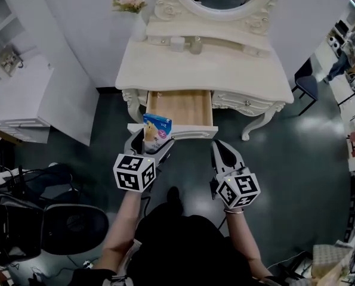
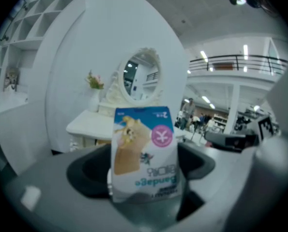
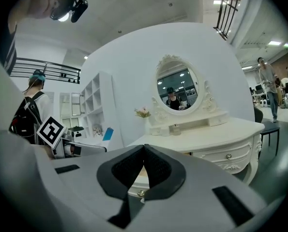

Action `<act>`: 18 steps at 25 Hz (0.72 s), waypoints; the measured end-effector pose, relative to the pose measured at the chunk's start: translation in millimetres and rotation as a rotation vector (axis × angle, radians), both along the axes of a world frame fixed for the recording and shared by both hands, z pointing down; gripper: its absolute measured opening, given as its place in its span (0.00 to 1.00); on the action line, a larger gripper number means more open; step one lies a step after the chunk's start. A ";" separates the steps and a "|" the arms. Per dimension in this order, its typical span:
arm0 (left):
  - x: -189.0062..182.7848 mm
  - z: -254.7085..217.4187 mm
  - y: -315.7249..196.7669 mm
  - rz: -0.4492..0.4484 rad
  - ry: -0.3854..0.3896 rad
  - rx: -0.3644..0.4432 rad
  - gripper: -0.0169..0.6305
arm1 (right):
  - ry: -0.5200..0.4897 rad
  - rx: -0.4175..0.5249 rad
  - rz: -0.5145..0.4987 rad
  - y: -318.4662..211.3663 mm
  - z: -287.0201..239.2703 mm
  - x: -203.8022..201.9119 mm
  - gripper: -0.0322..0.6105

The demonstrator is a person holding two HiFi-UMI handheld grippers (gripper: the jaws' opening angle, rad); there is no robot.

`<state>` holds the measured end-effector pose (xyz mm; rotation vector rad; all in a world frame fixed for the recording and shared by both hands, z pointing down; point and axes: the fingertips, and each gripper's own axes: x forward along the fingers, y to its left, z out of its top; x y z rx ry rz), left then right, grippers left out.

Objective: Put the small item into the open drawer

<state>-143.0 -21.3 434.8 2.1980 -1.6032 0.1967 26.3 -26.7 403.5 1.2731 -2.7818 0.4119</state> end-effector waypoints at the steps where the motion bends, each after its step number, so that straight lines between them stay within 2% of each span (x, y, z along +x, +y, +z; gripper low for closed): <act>1: -3.0 -0.5 -5.1 0.002 -0.001 0.003 0.69 | 0.004 -0.003 0.004 -3.8 0.7 -1.9 0.05; 11: -24.2 1.5 -48.8 0.018 0.002 0.014 0.69 | 0.036 -0.023 0.055 -28.8 7.0 -4.4 0.05; 18: -19.2 5.0 -82.8 0.049 -0.007 -0.009 0.69 | 0.040 -0.037 0.076 -55.6 8.5 0.1 0.05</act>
